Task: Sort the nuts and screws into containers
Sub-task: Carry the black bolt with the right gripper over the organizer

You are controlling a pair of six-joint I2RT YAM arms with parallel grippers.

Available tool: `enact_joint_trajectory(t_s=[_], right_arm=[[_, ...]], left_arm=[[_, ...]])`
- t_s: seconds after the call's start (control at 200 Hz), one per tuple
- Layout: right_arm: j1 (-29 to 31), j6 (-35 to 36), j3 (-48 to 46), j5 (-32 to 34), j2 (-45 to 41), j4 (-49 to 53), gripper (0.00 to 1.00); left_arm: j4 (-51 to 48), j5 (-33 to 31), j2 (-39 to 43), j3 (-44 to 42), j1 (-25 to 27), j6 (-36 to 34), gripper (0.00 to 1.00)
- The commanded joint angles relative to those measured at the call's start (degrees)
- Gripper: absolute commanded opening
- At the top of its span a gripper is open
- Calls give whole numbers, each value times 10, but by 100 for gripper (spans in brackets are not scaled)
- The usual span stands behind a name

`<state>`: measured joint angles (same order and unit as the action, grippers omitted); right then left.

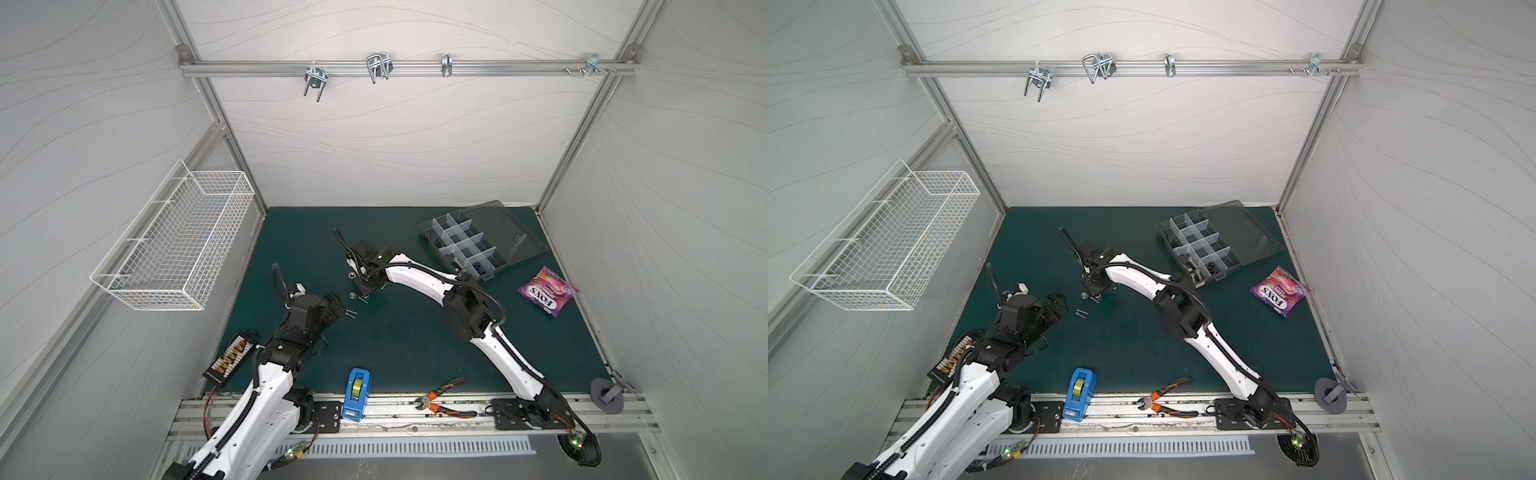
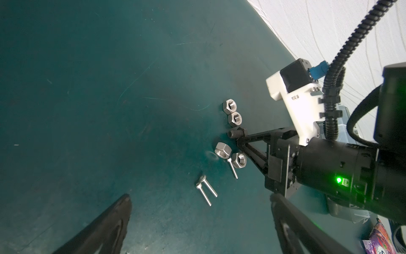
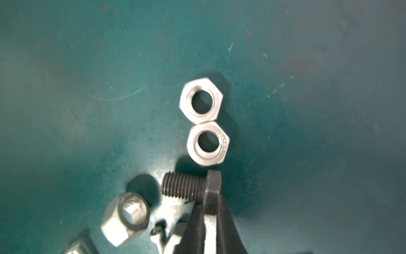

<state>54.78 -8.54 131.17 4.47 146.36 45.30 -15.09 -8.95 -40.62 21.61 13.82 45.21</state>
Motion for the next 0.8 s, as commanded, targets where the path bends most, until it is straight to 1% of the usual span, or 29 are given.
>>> enact_joint_trajectory(t_s=[0.0, 0.205, 0.79], right_arm=[[2, 6, -10, 6, -33, 10, 5], [-2, 3, -26, 6, -50, 3, 0], [-41, -18, -92, 0, -125, -29, 0]], left_arm=[[16, -2, -2, 11, 1, 5, 100], [18, 0, -5, 12, 1, 4, 100], [17, -2, -5, 11, 1, 3, 100]])
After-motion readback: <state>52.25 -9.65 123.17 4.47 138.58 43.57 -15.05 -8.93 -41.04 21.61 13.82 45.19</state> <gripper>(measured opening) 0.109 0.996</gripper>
